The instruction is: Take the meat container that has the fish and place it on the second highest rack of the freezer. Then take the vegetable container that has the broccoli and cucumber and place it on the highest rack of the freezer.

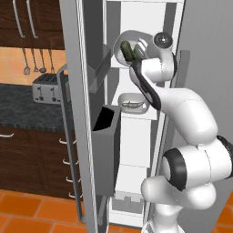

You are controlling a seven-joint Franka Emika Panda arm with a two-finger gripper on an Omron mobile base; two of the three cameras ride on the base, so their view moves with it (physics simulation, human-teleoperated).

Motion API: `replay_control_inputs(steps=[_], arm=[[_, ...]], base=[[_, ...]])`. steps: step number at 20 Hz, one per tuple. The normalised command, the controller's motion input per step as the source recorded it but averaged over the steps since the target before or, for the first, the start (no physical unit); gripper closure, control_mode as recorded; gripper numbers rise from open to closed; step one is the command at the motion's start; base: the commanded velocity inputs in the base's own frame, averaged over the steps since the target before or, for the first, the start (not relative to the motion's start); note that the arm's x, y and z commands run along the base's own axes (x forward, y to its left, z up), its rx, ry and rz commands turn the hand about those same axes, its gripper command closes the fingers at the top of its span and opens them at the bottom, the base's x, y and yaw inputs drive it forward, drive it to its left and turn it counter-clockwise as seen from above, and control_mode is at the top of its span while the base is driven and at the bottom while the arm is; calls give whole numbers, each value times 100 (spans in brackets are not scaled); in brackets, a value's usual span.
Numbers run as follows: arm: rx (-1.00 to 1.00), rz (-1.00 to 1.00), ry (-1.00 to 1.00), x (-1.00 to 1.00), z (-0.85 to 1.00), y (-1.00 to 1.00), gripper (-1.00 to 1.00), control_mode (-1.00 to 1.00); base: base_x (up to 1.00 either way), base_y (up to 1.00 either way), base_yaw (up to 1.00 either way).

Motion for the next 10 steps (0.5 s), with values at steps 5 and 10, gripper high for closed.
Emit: replay_control_inputs(steps=[5, 10], arm=[[0, 0, 1, 66, -5, 0, 100, -100], [0, 0, 6, 74, -4, 0, 100, -100]], base=[[0, 0, 0], [0, 0, 0]])
